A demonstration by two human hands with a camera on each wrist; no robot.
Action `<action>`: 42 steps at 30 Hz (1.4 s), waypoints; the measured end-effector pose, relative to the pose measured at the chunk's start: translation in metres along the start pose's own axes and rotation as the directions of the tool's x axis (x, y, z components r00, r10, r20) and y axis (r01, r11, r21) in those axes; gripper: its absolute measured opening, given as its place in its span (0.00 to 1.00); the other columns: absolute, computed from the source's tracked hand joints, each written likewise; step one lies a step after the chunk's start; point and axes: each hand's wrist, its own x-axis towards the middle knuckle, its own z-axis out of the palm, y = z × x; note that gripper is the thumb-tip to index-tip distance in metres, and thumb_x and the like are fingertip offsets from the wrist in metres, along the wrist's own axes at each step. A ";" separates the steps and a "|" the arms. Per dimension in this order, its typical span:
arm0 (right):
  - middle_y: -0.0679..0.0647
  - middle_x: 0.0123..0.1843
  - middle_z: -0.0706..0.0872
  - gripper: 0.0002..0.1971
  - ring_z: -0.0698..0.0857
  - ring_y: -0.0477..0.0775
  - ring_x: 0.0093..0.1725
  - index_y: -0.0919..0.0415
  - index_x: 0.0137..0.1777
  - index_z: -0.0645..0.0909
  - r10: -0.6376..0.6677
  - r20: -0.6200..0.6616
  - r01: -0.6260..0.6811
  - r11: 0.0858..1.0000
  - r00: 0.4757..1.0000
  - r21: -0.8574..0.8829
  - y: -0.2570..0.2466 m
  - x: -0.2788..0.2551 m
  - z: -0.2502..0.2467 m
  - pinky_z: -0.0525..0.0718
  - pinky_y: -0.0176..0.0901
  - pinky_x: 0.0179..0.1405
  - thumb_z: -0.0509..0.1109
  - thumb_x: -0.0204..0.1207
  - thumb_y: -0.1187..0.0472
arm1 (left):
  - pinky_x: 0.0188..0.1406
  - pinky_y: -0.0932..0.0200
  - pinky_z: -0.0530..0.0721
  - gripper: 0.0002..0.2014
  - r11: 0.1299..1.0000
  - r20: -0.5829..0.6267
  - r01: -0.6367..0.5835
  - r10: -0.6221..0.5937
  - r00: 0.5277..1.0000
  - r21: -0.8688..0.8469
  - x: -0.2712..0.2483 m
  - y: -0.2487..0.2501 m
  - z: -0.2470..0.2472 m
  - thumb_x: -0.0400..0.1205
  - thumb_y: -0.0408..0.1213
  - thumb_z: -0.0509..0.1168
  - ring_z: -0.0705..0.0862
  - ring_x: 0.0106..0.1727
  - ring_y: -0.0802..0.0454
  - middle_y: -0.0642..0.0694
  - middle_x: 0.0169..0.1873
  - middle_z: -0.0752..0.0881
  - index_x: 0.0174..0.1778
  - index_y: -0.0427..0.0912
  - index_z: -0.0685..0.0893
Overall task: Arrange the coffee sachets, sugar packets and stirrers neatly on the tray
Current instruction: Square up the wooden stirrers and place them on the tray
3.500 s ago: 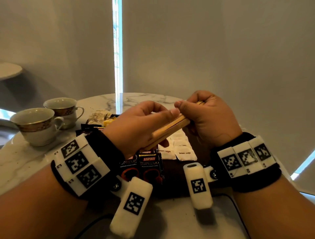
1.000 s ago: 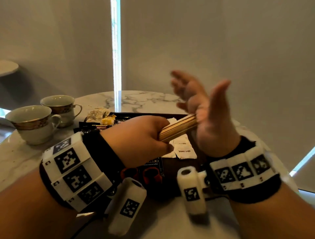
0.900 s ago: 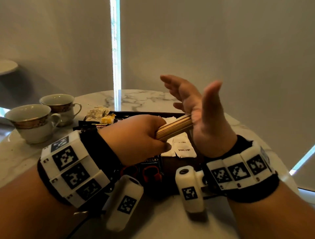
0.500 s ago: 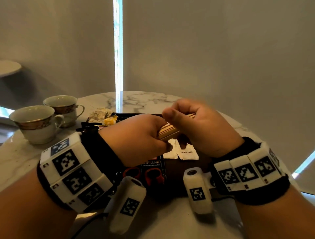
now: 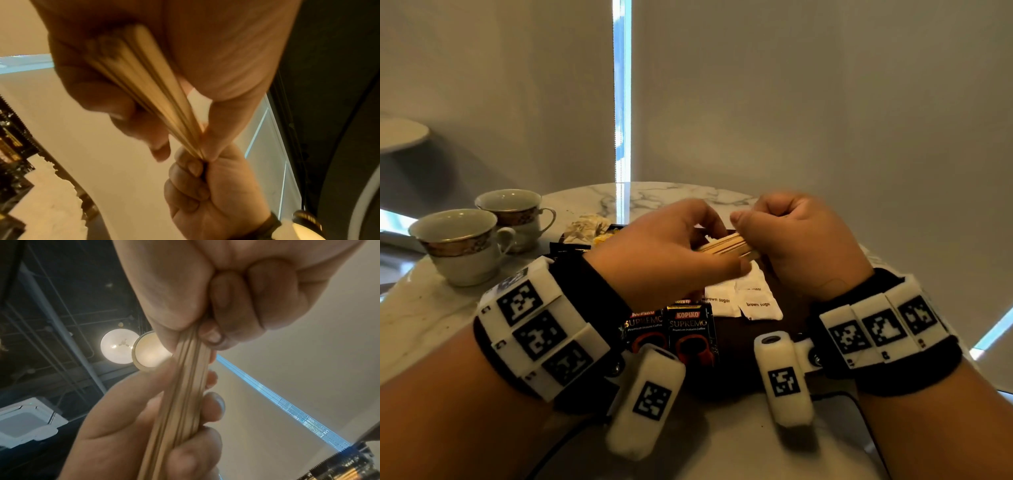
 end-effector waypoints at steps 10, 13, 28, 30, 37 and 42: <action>0.62 0.31 0.79 0.13 0.71 0.54 0.23 0.54 0.32 0.80 0.178 -0.122 -0.119 0.915 0.977 0.385 0.007 0.008 -0.009 0.68 0.42 0.22 0.73 0.78 0.54 | 0.77 0.45 0.65 0.55 0.623 -0.503 -0.394 0.002 0.865 -0.676 0.005 -0.005 -0.004 0.59 0.77 0.64 0.66 0.84 0.48 0.44 0.84 0.69 0.83 0.55 0.68; 0.59 0.29 0.76 0.13 0.70 0.58 0.27 0.53 0.31 0.81 0.145 -0.064 -0.107 0.905 0.987 0.412 0.005 0.003 0.009 0.67 0.47 0.25 0.74 0.76 0.52 | 0.84 0.45 0.59 0.64 0.643 -0.568 -0.470 0.066 0.821 -0.605 0.002 0.000 0.010 0.56 0.86 0.62 0.65 0.85 0.54 0.49 0.85 0.67 0.87 0.54 0.63; 0.52 0.21 0.75 0.16 0.71 0.53 0.20 0.51 0.26 0.79 0.003 -0.081 0.027 0.931 0.997 0.365 -0.005 -0.005 0.017 0.70 0.42 0.22 0.73 0.72 0.48 | 0.82 0.51 0.65 0.54 0.571 -0.568 -0.513 0.098 0.817 -0.641 0.007 -0.007 0.004 0.64 0.80 0.65 0.76 0.78 0.59 0.50 0.78 0.78 0.82 0.51 0.72; 0.53 0.22 0.76 0.15 0.72 0.54 0.22 0.52 0.27 0.79 -0.010 -0.113 0.045 0.947 0.994 0.317 -0.003 -0.003 0.015 0.72 0.46 0.26 0.73 0.70 0.46 | 0.84 0.46 0.64 0.40 0.625 -0.515 -0.454 0.095 0.852 -0.635 0.008 -0.009 0.008 0.74 0.71 0.55 0.77 0.77 0.59 0.50 0.77 0.80 0.80 0.53 0.75; 0.51 0.25 0.77 0.14 0.75 0.57 0.28 0.52 0.28 0.81 -0.032 -0.186 0.073 0.974 0.982 0.216 0.000 0.000 0.014 0.77 0.55 0.31 0.73 0.68 0.45 | 0.82 0.46 0.70 0.33 0.674 -0.461 -0.363 0.038 0.887 -0.643 0.011 -0.012 0.015 0.77 0.64 0.51 0.83 0.71 0.58 0.50 0.70 0.86 0.73 0.50 0.82; 0.58 0.27 0.76 0.14 0.74 0.62 0.30 0.53 0.27 0.81 0.034 -0.126 0.011 0.939 0.991 0.345 0.001 0.002 0.009 0.76 0.58 0.34 0.75 0.66 0.46 | 0.80 0.42 0.70 0.36 0.690 -0.384 -0.303 0.039 0.923 -0.658 0.007 -0.002 0.007 0.74 0.65 0.49 0.83 0.71 0.53 0.47 0.69 0.86 0.73 0.51 0.80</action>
